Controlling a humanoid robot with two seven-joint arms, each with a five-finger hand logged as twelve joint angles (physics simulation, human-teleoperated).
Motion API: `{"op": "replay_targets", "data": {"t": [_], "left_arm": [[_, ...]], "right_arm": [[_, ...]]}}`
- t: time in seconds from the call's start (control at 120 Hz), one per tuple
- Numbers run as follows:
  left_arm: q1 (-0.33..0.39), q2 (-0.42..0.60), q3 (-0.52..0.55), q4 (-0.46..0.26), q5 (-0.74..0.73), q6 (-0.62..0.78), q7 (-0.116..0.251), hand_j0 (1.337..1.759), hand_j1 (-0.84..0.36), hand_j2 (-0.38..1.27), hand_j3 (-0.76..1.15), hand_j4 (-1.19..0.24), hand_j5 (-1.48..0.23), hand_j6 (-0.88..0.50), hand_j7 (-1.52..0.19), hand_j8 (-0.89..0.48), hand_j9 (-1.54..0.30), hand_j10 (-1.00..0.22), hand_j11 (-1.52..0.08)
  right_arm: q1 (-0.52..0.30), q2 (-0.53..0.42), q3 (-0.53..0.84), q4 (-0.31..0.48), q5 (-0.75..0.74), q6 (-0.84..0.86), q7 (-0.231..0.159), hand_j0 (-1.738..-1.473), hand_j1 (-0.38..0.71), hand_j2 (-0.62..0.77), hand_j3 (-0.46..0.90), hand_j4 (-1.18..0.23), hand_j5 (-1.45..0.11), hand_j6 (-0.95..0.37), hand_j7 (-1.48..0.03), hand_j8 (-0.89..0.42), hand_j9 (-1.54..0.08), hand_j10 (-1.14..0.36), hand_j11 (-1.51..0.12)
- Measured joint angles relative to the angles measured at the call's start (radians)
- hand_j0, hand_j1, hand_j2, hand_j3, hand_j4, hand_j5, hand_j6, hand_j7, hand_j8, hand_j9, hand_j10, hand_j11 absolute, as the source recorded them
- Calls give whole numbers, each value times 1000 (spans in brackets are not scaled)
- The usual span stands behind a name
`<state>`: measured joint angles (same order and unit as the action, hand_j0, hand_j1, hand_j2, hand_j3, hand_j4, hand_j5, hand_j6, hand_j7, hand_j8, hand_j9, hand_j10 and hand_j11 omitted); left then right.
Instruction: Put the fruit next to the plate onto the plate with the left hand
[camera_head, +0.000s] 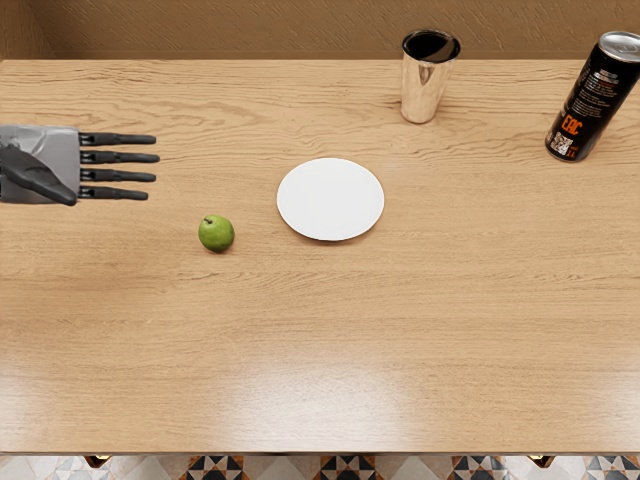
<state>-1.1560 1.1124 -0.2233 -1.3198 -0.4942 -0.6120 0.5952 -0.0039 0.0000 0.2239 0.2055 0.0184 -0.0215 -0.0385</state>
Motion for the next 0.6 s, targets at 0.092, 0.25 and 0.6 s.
{"op": "replay_targets", "data": {"t": [0.092, 0.25, 0.6], "left_arm": [[-2, -9, 0, -8, -7, 0, 0, 1658, 348, -2, 0, 4, 1, 5, 0, 4, 0, 3, 0], [-5, -28, 0, -9, -4, 0, 1, 1658, 348, -2, 0, 4, 1, 5, 0, 4, 0, 3, 0], [-181, -245, -28, 1, 491, 1, -1, 1658, 348, -1, 0, 1, 0, 2, 0, 2, 0, 1, 0]], "right_arm": [[1, 0, -1, 1, 0, 3, -1, -1658, -314, -6, 0, -29, -38, -29, -38, -29, -38, -29, -38], [2, 0, -2, 1, 0, 7, 0, -1658, -314, -6, 0, -29, -38, -29, -38, -29, -38, -29, -38], [2, 0, -4, 0, 0, 8, -1, -1658, -314, -6, 0, -29, -38, -29, -38, -29, -38, -29, -38]]}}
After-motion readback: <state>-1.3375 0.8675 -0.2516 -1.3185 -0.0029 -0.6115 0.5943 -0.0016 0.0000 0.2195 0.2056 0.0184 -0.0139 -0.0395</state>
